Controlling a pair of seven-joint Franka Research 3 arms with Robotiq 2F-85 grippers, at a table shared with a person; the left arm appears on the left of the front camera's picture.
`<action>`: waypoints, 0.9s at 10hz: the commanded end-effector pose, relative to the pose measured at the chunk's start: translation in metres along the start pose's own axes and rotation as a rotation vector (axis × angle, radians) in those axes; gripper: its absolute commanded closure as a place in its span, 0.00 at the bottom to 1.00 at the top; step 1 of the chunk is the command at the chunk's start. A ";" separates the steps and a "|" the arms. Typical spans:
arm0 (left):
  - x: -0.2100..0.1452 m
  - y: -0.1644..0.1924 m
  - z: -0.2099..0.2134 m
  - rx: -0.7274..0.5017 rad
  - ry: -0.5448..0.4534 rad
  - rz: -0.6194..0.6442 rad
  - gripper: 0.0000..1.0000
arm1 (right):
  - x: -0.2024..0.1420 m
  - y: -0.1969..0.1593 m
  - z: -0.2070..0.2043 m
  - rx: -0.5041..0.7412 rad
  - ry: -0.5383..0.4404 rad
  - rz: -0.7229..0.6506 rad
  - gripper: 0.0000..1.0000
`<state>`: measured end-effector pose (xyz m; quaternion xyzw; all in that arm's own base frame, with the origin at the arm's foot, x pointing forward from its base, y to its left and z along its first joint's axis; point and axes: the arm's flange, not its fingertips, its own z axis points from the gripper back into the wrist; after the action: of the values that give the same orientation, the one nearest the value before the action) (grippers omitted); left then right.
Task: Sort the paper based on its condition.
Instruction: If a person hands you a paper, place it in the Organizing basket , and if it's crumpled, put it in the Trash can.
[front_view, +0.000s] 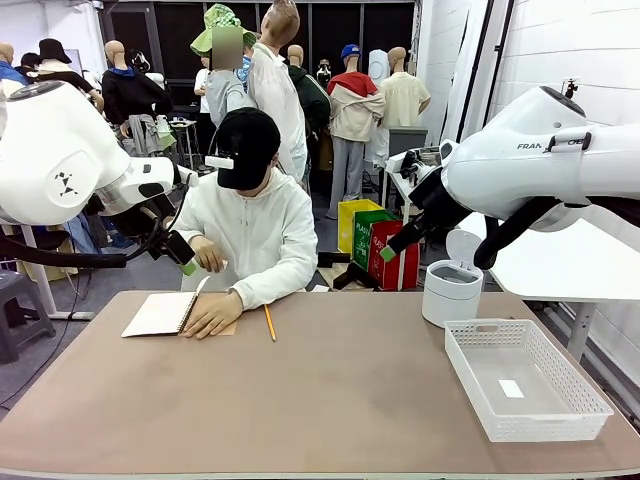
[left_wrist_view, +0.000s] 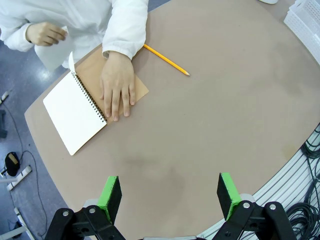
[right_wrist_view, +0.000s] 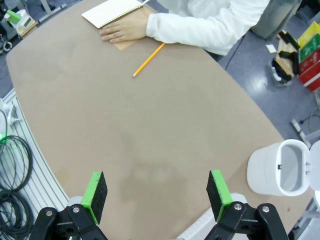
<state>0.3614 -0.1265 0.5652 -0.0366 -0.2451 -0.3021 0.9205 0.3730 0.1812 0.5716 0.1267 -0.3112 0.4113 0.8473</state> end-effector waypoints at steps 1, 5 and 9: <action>0.000 0.000 0.002 0.000 -0.005 0.001 0.00 | 0.000 0.000 0.000 0.006 0.003 -0.002 0.00; 0.000 0.000 0.002 0.000 -0.005 0.001 0.00 | 0.000 0.000 0.000 0.006 0.003 -0.002 0.00; 0.000 0.000 0.002 0.000 -0.005 0.001 0.00 | 0.000 0.000 0.000 0.006 0.003 -0.002 0.00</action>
<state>0.3614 -0.1265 0.5652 -0.0366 -0.2451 -0.3021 0.9205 0.3730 0.1812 0.5716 0.1267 -0.3112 0.4113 0.8473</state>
